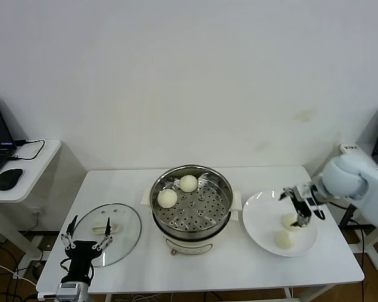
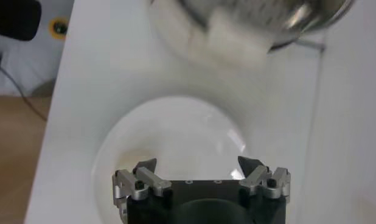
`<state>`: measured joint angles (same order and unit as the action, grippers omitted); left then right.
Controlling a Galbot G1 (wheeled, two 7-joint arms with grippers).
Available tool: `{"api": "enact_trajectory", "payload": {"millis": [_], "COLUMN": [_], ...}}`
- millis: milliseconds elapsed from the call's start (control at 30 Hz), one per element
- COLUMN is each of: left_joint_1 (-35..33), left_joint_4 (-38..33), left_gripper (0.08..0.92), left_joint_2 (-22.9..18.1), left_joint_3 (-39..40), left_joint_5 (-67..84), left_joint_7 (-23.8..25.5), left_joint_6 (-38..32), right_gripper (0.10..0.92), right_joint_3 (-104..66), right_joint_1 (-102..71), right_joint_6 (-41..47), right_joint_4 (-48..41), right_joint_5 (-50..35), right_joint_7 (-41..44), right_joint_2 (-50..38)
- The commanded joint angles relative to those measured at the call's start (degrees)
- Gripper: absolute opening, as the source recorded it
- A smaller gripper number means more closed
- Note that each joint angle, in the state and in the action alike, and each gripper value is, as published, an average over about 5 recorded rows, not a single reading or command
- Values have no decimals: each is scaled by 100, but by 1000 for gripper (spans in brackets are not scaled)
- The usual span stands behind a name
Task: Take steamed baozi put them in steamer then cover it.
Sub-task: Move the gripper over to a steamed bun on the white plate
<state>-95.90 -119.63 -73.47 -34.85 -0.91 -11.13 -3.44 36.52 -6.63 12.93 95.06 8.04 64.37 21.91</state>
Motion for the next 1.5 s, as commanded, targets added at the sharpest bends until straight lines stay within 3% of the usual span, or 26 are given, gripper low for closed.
{"api": "enact_trajectory", "payload": {"millis": [33, 933, 1500], "left_joint_1": [-37, -11, -21], "left_joint_4": [-5, 90, 66], "left_gripper": [823, 823, 823], "left_joint_2": [-8, -25, -49], "left_joint_3": [-3, -71, -69], "left_joint_5": [-26, -46, -51], "left_joint_7": [2, -6, -17], "left_joint_6": [-6, -22, -28], "right_gripper": [823, 822, 608], "right_joint_3": [-1362, -811, -576], "right_joint_1": [-2000, -1545, -1221], "right_joint_6": [-265, -80, 72], "right_joint_4": [-119, -1170, -1161], "right_joint_5": [598, 718, 488], "right_joint_7": [2, -353, -165], "right_joint_2": [-206, 878, 945]}}
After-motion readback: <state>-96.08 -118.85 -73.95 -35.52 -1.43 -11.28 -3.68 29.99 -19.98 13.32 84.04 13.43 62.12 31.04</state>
